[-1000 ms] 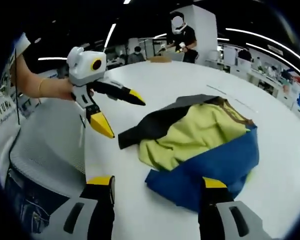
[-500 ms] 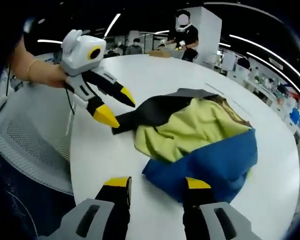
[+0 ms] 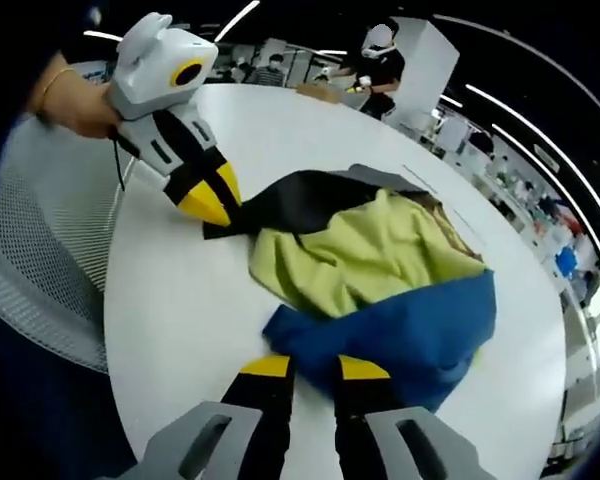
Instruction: Fold the garment on the visible template until the final outline fits inside the template.
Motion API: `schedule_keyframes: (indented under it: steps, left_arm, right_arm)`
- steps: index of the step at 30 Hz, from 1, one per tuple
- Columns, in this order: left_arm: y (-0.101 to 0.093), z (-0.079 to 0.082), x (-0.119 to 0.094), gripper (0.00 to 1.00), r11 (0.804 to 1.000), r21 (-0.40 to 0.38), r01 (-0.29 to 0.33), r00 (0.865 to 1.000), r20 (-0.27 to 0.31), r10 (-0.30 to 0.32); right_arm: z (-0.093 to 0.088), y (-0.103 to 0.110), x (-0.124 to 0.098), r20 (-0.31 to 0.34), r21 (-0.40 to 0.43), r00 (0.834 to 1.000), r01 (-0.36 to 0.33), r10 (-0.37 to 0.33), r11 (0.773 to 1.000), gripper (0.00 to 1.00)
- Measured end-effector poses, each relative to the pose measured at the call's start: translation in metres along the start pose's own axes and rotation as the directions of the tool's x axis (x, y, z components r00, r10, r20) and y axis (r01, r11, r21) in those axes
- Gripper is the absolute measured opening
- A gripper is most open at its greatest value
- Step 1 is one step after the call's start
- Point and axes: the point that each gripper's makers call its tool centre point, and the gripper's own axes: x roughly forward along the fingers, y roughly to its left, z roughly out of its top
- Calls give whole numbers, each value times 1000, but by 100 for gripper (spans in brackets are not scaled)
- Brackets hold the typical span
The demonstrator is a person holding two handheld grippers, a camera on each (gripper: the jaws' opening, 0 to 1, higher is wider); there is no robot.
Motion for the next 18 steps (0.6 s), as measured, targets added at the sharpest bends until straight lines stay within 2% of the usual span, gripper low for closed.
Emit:
schedule_keyframes:
  steps: [3, 7, 9, 10, 12, 16, 18]
  left_arm:
    - [0, 0, 0, 0, 1000, -13, 2, 1000, 0, -2]
    - [3, 3, -4, 0, 999, -34, -1, 1000, 4, 1]
    - [5, 7, -8, 0, 999, -44, -1, 1000, 16, 2]
    - [6, 12, -11, 0, 997, -78, 5, 999, 39, -2]
    - [2, 20, -15, 0, 991, -120, 64, 996, 76, -55]
    - [16, 27, -27, 0, 991, -130, 40, 996, 87, -29]
    - [25, 37, -34, 0, 980, -194, 34, 991, 130, -9]
  right_arm:
    - [0, -4, -2, 0, 19, 1000, 19, -19, 1000, 0]
    - [5, -8, -6, 33, 81, 999, 22, -24, 996, 0]
    - [9, -10, -9, 44, 85, 999, 24, -28, 996, 0]
    - [10, -11, -11, 49, 83, 998, 30, -34, 996, 0]
    - [14, -16, -18, 50, 70, 998, 46, -49, 996, 0]
    - [27, -30, -34, 77, 74, 993, 86, -92, 994, 0]
    - [33, -39, -41, 98, 109, 988, 105, -116, 988, 0]
